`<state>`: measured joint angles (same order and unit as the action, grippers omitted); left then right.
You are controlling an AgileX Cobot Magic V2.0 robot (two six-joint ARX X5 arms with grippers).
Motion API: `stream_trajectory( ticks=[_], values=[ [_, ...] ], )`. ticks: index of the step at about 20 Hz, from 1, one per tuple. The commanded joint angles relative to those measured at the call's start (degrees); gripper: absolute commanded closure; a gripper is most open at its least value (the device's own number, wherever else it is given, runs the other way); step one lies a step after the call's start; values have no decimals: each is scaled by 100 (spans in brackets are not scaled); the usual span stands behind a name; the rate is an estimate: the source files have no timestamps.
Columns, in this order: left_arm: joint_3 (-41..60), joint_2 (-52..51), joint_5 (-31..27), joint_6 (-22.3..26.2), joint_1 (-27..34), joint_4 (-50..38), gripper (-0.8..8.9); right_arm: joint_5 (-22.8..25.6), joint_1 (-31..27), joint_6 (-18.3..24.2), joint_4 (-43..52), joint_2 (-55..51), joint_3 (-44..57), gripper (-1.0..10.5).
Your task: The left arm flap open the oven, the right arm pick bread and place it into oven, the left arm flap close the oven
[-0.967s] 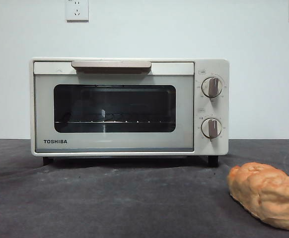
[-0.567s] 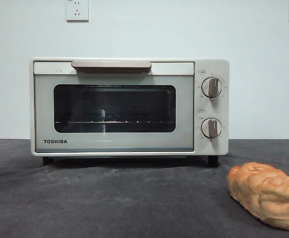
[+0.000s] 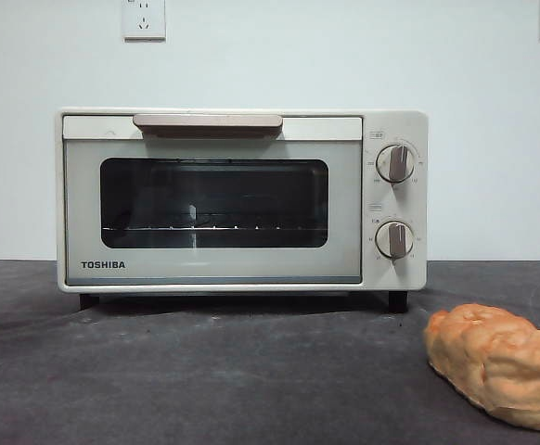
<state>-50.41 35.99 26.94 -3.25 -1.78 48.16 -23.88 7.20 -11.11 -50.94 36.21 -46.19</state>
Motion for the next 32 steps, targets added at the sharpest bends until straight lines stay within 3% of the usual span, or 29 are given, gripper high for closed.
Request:
stream_trajectory(
  ticks=[1,3,9,14,19,28,32],
  values=[
    [-107,26,13,96,-15,-48,796,-9,262,-428,337,42,280,562],
    [-107,26,13,96,-15,-48,797,101,564,-660,688,57,612,562],
    [-107,26,13,94,-15,33,796,1228,1910,-1357,1891,511,1663,558],
    [-107,24,13,92,-15,66,797,2330,2879,-1589,2833,1421,1851,553],
    [-107,24,13,92,-15,77,796,3095,3261,-1703,3344,2448,1851,509],
    [-107,26,13,92,-17,72,797,3211,3473,-1786,3764,3379,1851,531],
    [-107,26,13,87,-17,72,796,3289,3473,-1851,3731,3442,1851,669]
  ],
)
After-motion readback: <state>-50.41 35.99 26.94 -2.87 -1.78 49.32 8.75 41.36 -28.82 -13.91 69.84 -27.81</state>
